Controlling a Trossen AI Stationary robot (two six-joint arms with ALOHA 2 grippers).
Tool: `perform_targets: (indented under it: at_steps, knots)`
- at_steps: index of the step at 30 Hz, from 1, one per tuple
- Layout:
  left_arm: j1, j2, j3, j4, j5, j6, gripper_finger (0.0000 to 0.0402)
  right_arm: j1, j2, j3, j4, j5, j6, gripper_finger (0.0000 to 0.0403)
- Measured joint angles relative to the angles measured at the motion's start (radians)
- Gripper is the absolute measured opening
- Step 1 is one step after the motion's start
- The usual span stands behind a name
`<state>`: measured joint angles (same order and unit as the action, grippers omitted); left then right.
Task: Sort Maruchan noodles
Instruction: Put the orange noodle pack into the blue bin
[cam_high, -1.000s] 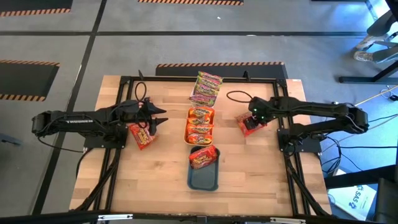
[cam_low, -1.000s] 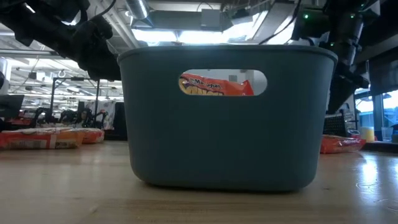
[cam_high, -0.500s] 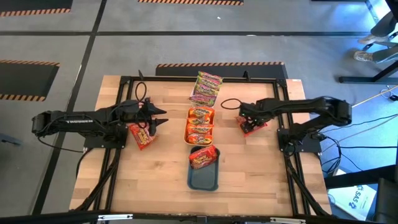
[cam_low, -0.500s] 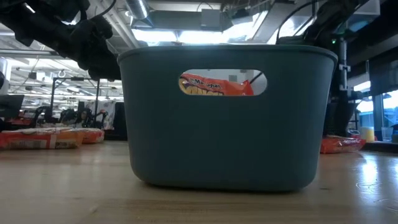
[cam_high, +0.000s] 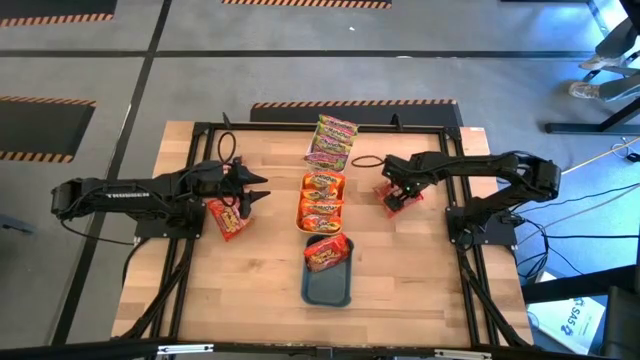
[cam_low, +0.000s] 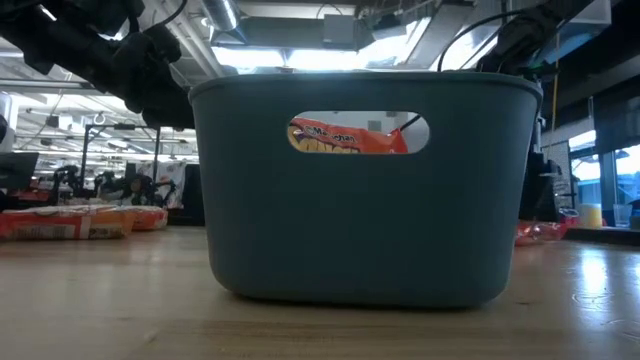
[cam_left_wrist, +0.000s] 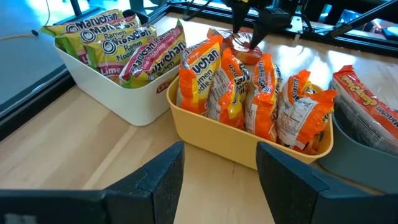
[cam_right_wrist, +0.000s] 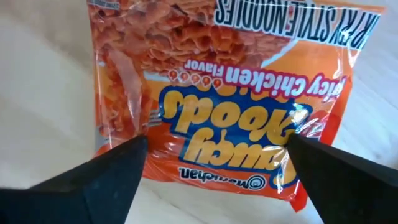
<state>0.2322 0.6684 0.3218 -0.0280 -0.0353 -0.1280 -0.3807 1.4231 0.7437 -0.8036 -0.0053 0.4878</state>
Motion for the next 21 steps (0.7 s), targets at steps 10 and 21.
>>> perform_targets:
  at_steps: [10,21]
  knots:
    - [0.0,0.0,0.0,0.0,0.0,0.0,0.0192,0.066,0.002,-0.001,0.042,0.015,-0.41,0.0392]
    - [0.0,0.0,0.0,-0.001,0.005,0.008,0.0192,0.212,0.002,0.065,-0.028,-0.028,-0.521,0.0392]
